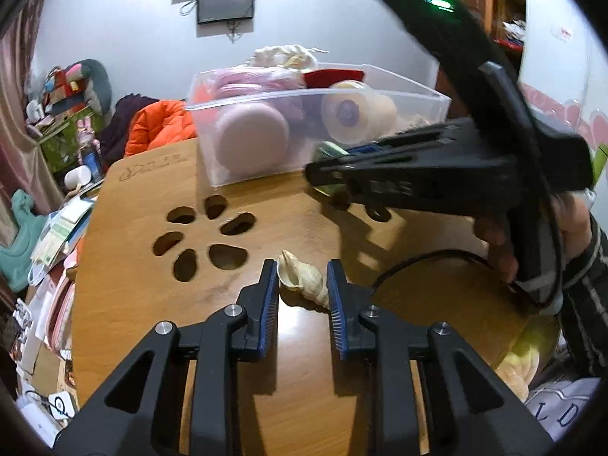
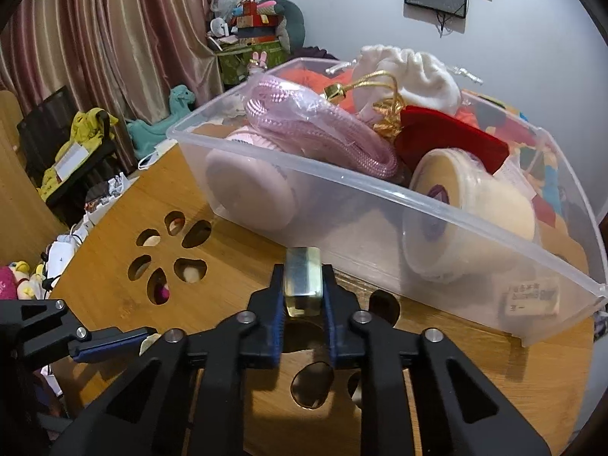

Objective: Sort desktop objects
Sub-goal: 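Grasp the seashell with the left tool while the right tool grasps the small green square box, then carry the seashell and green box into the clear bin and open both tools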

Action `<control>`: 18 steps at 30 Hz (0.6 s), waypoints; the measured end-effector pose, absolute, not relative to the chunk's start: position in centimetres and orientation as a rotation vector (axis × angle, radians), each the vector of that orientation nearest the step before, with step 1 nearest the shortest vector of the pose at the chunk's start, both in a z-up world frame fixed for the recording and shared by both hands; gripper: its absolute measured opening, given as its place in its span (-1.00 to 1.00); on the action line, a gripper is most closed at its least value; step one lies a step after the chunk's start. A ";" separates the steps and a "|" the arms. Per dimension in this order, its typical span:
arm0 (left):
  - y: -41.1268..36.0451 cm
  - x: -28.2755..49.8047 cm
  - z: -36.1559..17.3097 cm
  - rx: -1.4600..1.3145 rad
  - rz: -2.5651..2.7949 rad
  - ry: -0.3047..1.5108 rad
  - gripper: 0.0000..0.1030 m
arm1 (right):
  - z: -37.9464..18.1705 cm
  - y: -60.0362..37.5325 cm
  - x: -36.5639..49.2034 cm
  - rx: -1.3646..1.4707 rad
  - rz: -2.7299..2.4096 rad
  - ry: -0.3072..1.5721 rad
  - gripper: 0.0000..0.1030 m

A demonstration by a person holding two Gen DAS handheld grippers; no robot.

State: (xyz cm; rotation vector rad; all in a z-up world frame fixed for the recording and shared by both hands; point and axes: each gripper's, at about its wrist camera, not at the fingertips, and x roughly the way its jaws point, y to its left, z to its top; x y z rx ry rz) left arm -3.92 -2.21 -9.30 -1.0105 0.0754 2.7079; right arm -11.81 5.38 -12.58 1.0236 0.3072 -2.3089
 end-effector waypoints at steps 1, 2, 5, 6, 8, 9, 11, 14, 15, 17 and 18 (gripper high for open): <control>-2.3 -3.9 -9.1 -1.007 2.711 0.067 -0.51 | -12.5 5.5 -11.7 1.016 -2.307 0.303 -0.72; -2.5 -4.0 -8.9 -1.004 2.717 0.059 -0.51 | -12.3 5.7 -11.4 1.004 -2.307 0.297 -0.72; -2.7 -4.0 -7.8 -0.973 2.728 0.032 -0.51 | -11.9 6.2 -10.6 0.968 -2.318 0.294 -0.72; -2.7 -4.0 -7.5 -0.962 2.731 0.027 -0.51 | -11.8 6.3 -10.4 0.963 -2.319 0.290 -0.72; -2.7 -4.0 -6.9 -0.943 2.747 0.025 -0.51 | -11.4 6.8 -9.9 0.948 -2.324 0.268 -0.72; -2.8 -4.0 -6.6 -0.932 2.754 0.021 -0.51 | -11.2 7.1 -9.8 0.941 -2.325 0.258 -0.72; -2.8 -4.1 -5.9 -0.917 2.766 0.009 -0.51 | -10.6 7.9 -9.3 0.923 -2.334 0.227 -0.72; -2.6 -4.3 -5.1 -0.891 2.781 0.004 -0.51 | -9.9 8.7 -8.9 0.900 -2.345 0.187 -0.72; -2.6 -4.4 -4.7 -0.880 2.789 0.006 -0.51 | -9.5 9.3 -8.7 0.887 -2.355 0.164 -0.72; -2.4 -4.5 -4.3 -0.860 2.798 0.009 -0.51 | -8.9 10.2 -8.5 0.868 -2.365 0.132 -0.72; -2.3 -4.6 -3.9 -0.846 2.800 0.006 -0.51 | -8.7 10.5 -8.4 0.860 -2.369 0.119 -0.72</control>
